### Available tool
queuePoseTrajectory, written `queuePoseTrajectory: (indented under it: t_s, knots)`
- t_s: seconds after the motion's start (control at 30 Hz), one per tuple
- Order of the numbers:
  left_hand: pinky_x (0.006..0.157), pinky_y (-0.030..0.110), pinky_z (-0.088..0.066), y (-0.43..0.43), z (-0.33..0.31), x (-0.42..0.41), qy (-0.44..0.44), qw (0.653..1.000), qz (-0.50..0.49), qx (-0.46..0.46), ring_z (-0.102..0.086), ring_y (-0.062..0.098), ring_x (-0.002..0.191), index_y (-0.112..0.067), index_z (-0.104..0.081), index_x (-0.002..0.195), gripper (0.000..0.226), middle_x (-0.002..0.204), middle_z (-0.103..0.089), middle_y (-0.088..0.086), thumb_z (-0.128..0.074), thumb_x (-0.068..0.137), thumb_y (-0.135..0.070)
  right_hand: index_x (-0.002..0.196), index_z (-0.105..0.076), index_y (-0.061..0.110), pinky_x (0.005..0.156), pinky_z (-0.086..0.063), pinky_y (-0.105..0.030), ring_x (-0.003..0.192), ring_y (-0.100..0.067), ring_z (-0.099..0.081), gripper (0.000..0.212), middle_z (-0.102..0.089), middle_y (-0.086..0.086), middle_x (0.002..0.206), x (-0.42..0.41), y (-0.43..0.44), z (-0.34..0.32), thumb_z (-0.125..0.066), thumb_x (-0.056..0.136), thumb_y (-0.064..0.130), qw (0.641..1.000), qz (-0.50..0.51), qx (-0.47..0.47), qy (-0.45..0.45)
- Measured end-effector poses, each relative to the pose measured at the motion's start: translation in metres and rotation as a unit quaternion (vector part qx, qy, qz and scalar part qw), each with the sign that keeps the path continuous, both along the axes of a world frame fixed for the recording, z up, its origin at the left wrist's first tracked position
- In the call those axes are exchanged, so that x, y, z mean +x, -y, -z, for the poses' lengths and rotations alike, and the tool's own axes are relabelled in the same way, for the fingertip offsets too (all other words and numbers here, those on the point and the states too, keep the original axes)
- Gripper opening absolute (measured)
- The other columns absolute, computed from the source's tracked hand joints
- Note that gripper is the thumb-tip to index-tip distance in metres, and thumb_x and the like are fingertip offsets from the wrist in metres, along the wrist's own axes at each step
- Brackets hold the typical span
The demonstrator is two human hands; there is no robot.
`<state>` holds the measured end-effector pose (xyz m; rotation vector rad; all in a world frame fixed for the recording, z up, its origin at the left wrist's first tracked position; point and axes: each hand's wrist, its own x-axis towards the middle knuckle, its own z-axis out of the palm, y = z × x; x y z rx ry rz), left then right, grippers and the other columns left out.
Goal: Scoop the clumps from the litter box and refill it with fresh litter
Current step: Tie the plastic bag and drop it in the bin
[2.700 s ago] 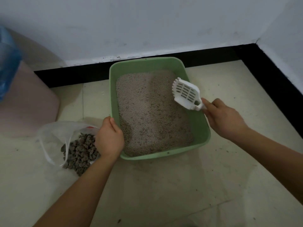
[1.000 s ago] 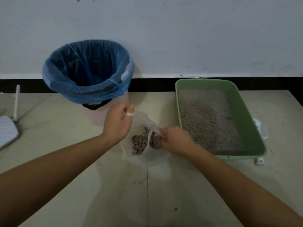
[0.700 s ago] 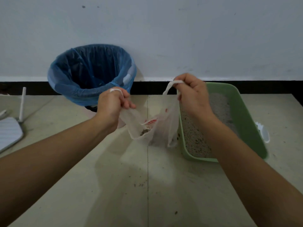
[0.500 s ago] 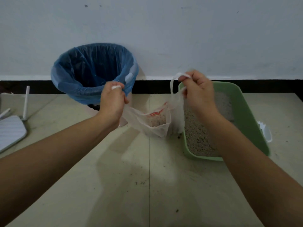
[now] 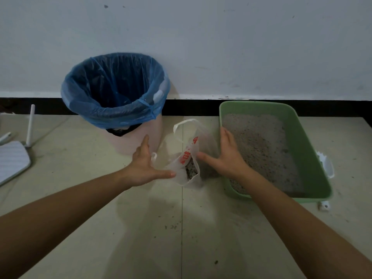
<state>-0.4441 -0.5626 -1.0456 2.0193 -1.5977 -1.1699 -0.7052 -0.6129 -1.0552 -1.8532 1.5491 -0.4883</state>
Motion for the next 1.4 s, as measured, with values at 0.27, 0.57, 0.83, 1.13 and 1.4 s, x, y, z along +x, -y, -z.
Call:
queuePoseTrajectory:
  t_s: [0.27,0.57,0.83,1.13,1.4]
  knots:
    - [0.078,0.02,-0.052,-0.001,0.018,0.02,0.026,0.986,0.111,0.119,-0.067,0.013,0.092,-0.027,-0.035,0.148,0.082,0.116,-0.065,0.007,-0.08,0.08,-0.03,0.157,0.006,0.019,0.116,-0.028,-0.046,0.139,-0.029,-0.03,0.124,-0.032,-0.011,0.151,0.028,0.013,0.031,-0.07,0.072,0.068,0.992,-0.077,-0.063,-0.081]
    - [0.078,0.031,-0.049,0.035,-0.032,-0.003,-0.317,0.939,-0.125,-0.034,-0.06,0.017,0.081,-0.003,-0.071,0.105,0.03,0.088,-0.071,0.007,-0.071,0.088,-0.027,0.084,-0.062,0.02,0.074,-0.051,-0.04,0.082,-0.023,-0.063,0.03,-0.067,-0.009,0.092,0.037,0.025,0.013,-0.046,0.1,0.041,0.959,0.136,0.036,0.245]
    - [0.08,0.032,-0.052,0.046,-0.048,-0.032,-0.413,0.884,-0.211,-0.062,-0.07,0.019,0.092,-0.012,-0.059,0.105,0.02,0.09,-0.074,0.007,-0.058,0.097,-0.03,0.11,-0.064,0.029,0.081,-0.057,-0.036,0.1,-0.01,-0.06,0.072,-0.058,0.0,0.111,0.033,0.026,0.028,-0.056,0.068,0.087,0.985,0.061,0.033,0.156]
    - [0.065,0.025,-0.029,0.049,-0.045,-0.027,-0.45,0.853,-0.262,-0.018,-0.029,0.009,0.058,-0.015,-0.048,0.091,0.014,0.062,-0.03,-0.005,-0.047,0.088,-0.002,0.09,-0.058,0.033,0.075,-0.051,-0.028,0.089,-0.008,-0.061,0.006,-0.062,0.012,0.092,0.044,0.011,0.0,-0.054,0.094,0.037,0.975,-0.118,0.093,0.166]
    - [0.099,0.033,-0.042,0.04,-0.052,-0.008,-0.352,0.932,-0.046,0.072,-0.055,0.012,0.077,-0.017,-0.048,0.134,0.058,0.077,-0.043,0.0,-0.069,0.082,0.0,0.074,-0.05,0.015,0.072,-0.04,-0.034,0.072,-0.02,-0.048,0.034,-0.054,-0.004,0.078,0.031,0.012,-0.023,-0.036,0.099,0.032,0.972,-0.152,0.171,0.048]
